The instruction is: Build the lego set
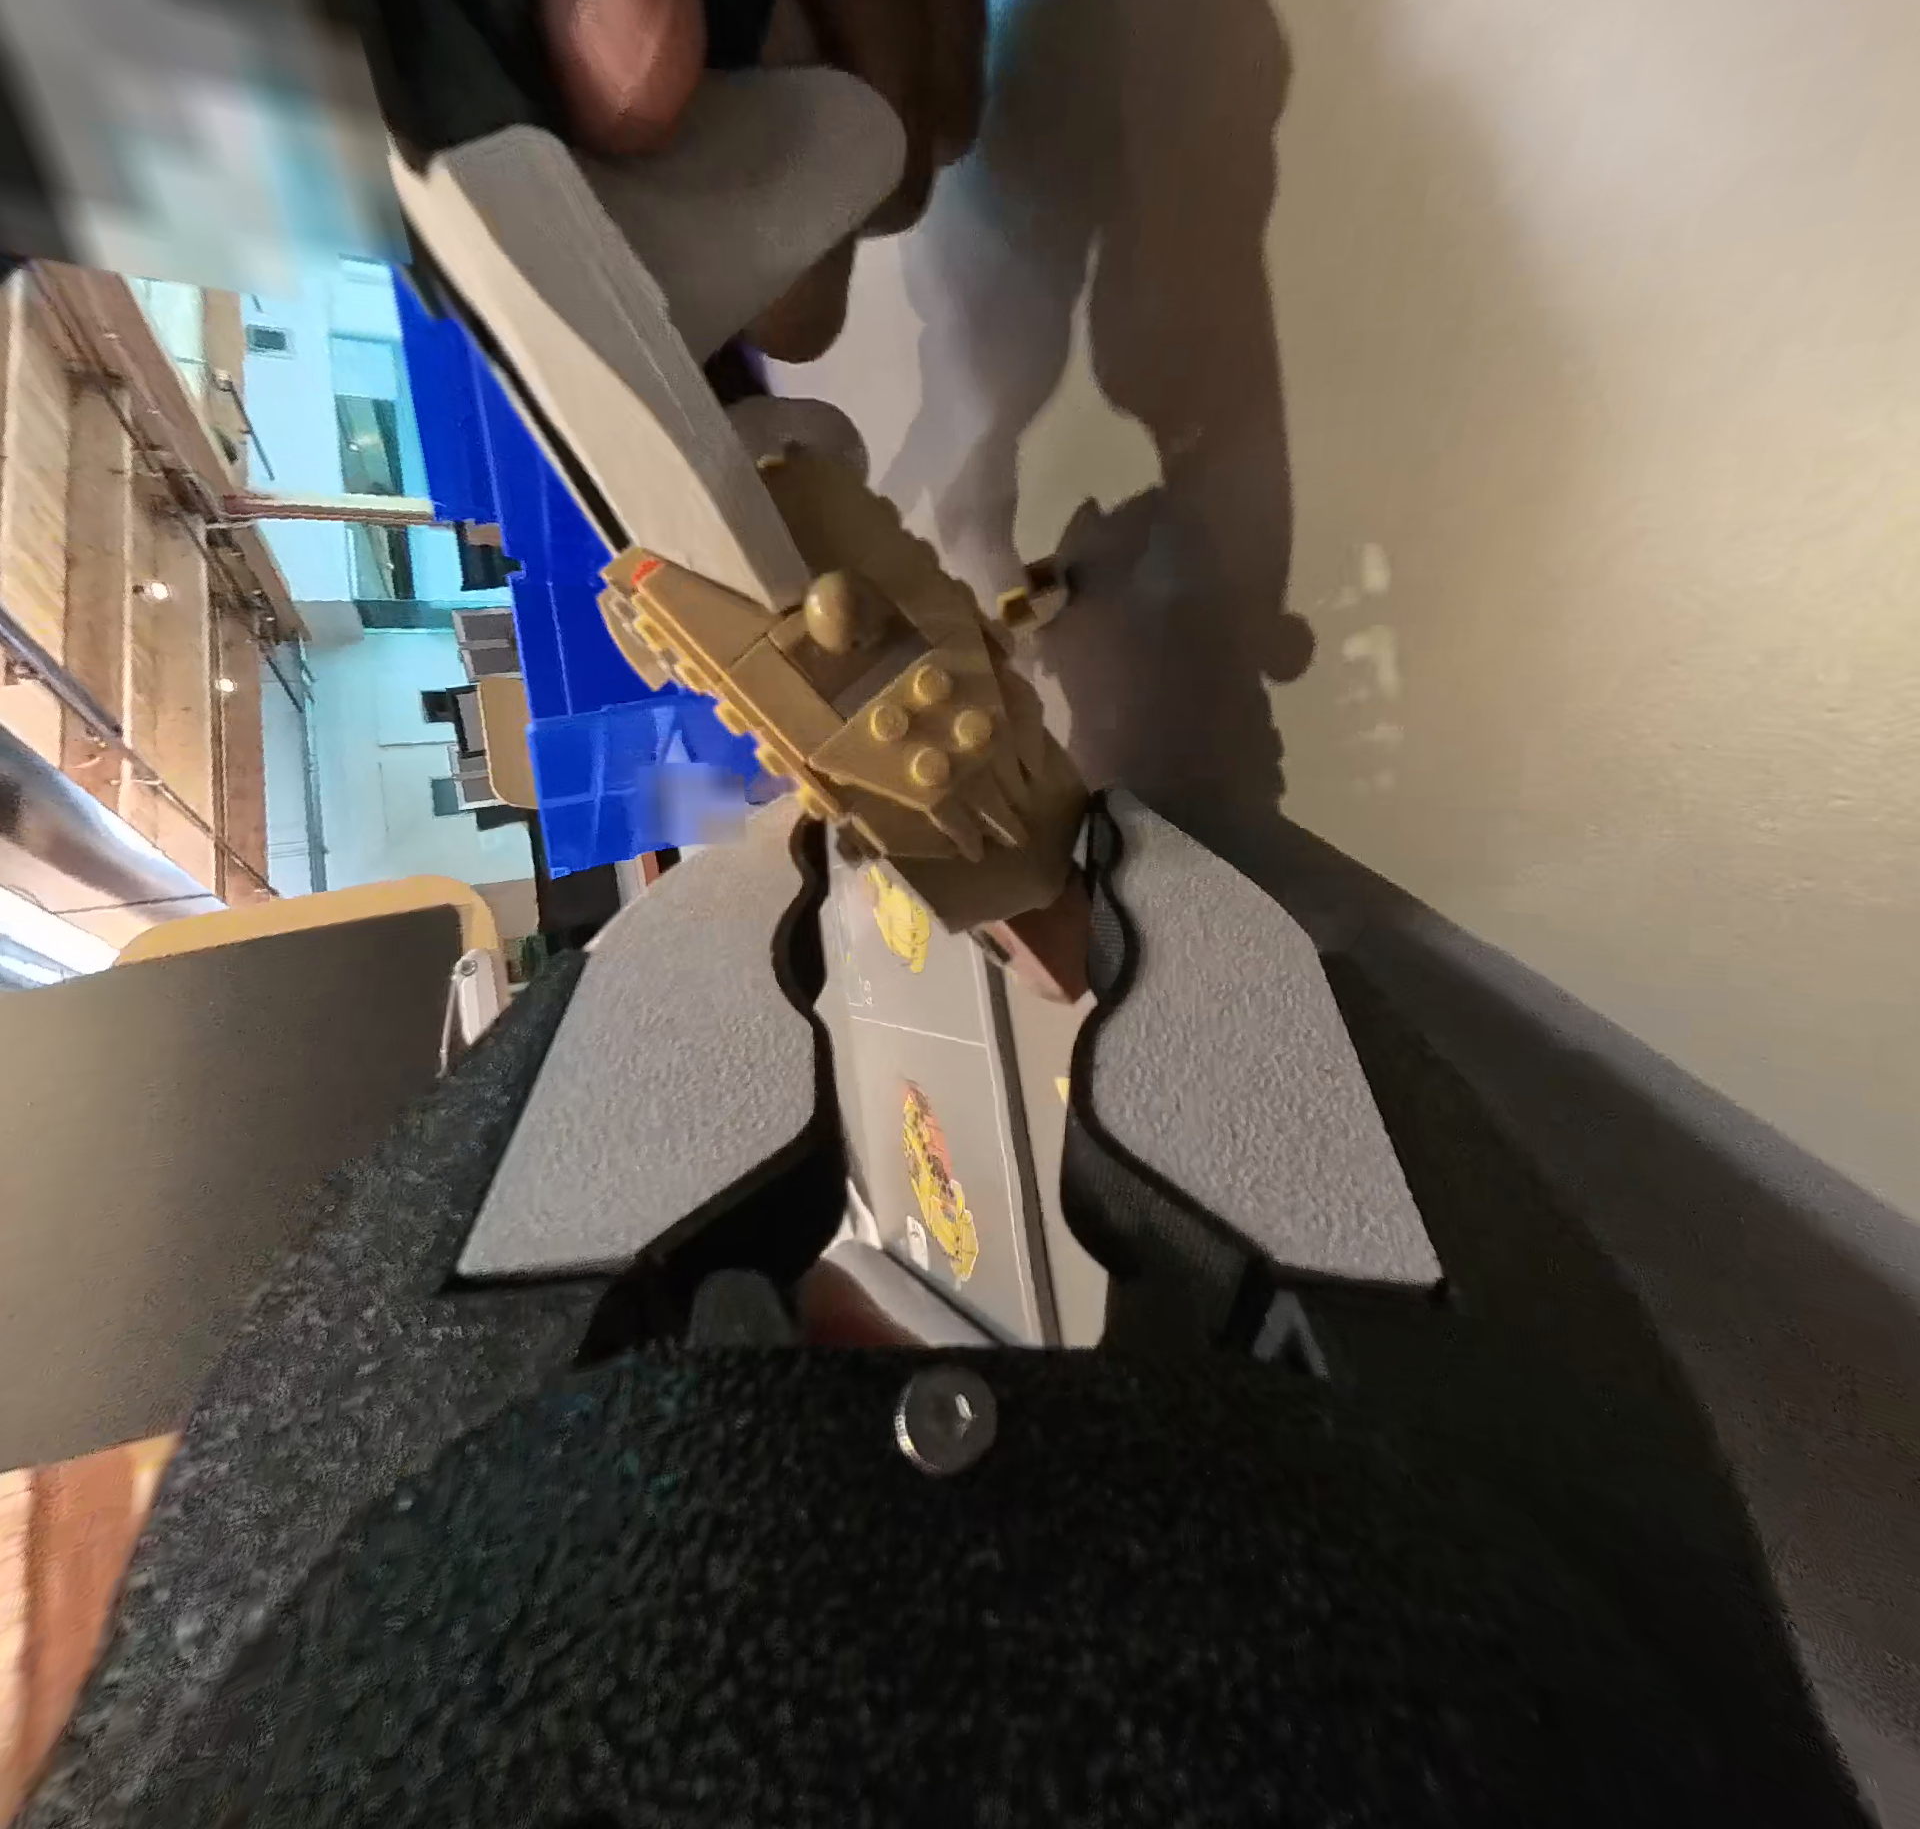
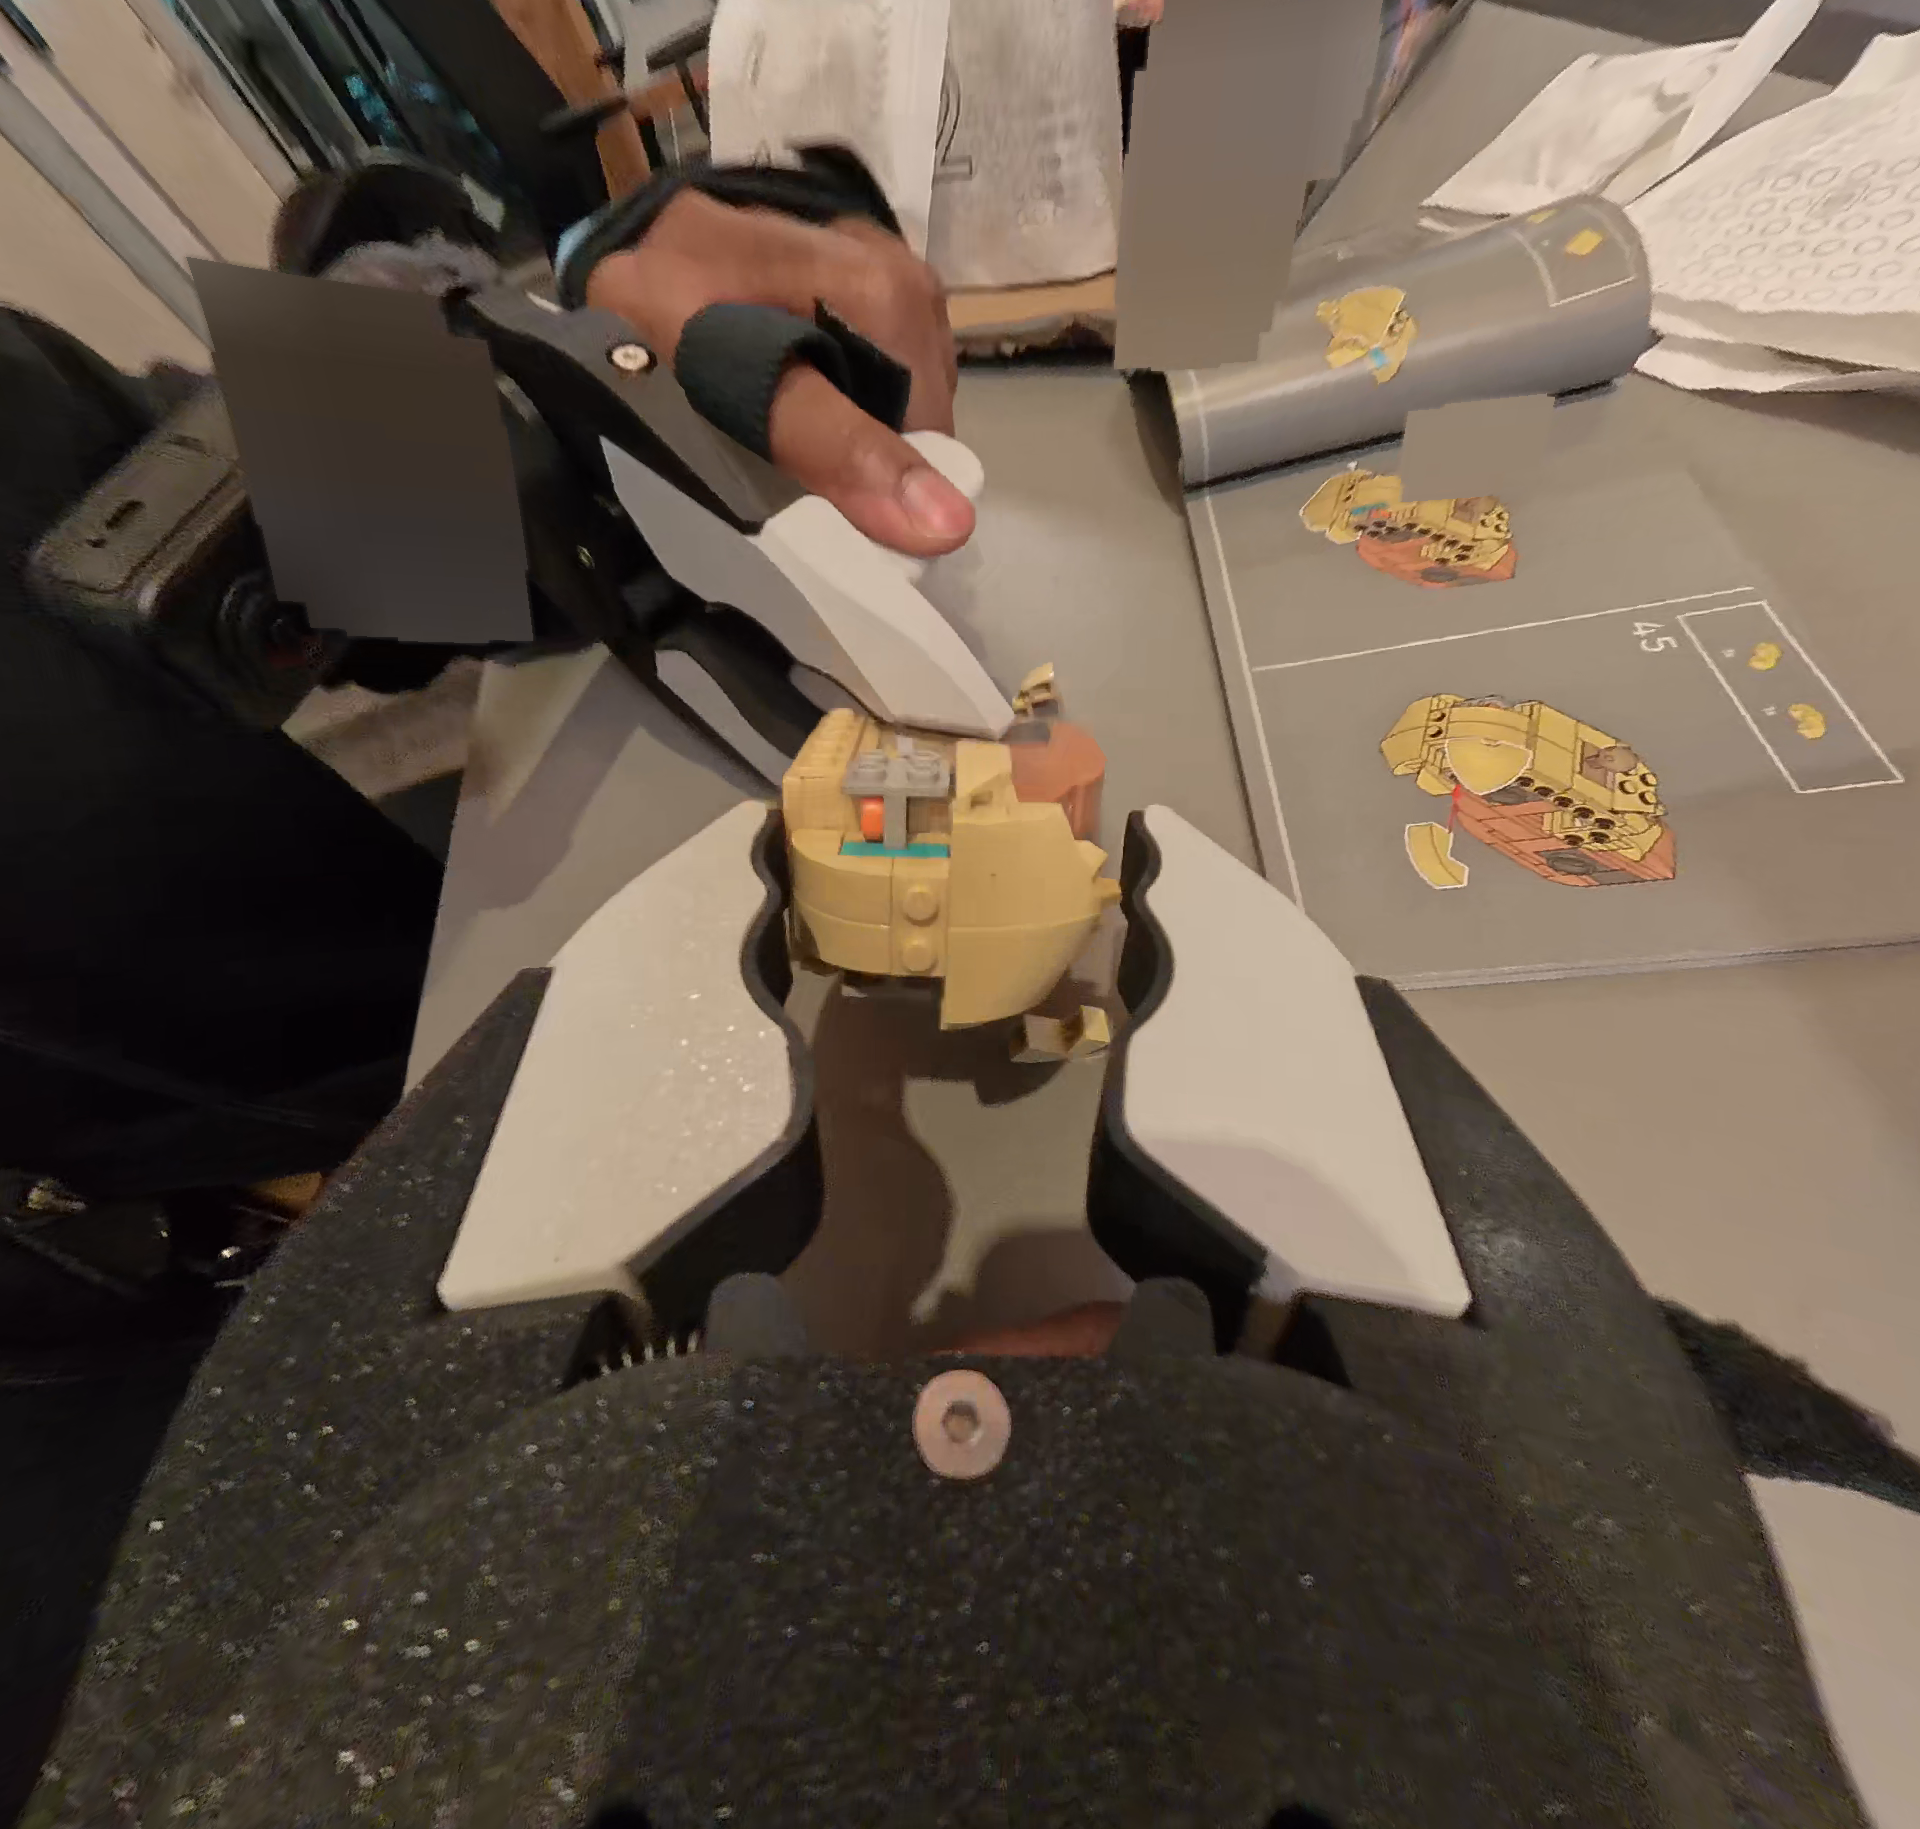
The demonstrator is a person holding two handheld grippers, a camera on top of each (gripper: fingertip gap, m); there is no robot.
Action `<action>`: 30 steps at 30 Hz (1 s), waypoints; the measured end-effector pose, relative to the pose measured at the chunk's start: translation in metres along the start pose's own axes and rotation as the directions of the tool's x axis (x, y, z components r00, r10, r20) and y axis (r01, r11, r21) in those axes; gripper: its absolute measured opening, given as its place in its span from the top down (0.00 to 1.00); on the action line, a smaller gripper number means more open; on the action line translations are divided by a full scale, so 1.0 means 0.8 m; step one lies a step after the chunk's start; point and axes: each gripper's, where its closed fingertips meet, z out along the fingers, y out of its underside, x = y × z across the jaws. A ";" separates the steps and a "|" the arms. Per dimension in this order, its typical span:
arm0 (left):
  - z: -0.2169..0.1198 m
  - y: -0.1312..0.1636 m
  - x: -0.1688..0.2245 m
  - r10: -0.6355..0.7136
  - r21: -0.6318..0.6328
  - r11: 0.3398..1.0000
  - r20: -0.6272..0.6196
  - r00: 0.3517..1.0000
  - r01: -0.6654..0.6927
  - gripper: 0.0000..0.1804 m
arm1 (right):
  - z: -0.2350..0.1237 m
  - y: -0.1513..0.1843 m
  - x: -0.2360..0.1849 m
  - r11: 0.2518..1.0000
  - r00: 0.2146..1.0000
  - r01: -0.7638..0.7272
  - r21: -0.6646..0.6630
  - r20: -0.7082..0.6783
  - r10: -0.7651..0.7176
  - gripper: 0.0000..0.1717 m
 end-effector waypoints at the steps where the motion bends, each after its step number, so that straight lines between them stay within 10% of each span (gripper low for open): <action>1: -0.001 0.000 -0.002 -0.036 0.022 0.999 0.007 0.999 0.036 0.72 | -0.003 -0.004 0.002 0.999 1.000 -0.020 0.029 0.007 0.020 0.64; 7: -0.013 0.007 -0.018 -0.300 0.164 0.943 0.046 0.953 0.289 0.66 | -0.025 -0.029 0.011 0.970 0.985 -0.162 0.184 0.090 0.147 0.64; 20: -0.002 -0.024 -0.023 -0.430 0.232 0.882 0.039 0.902 0.411 0.62 | -0.049 -0.071 0.016 0.881 0.953 -0.297 0.369 0.174 0.249 0.65; 30: -0.042 -0.041 -0.114 -0.718 0.553 0.650 0.220 0.661 0.522 0.63 | -0.083 -0.130 -0.012 0.691 0.909 -0.402 0.600 0.351 0.225 0.65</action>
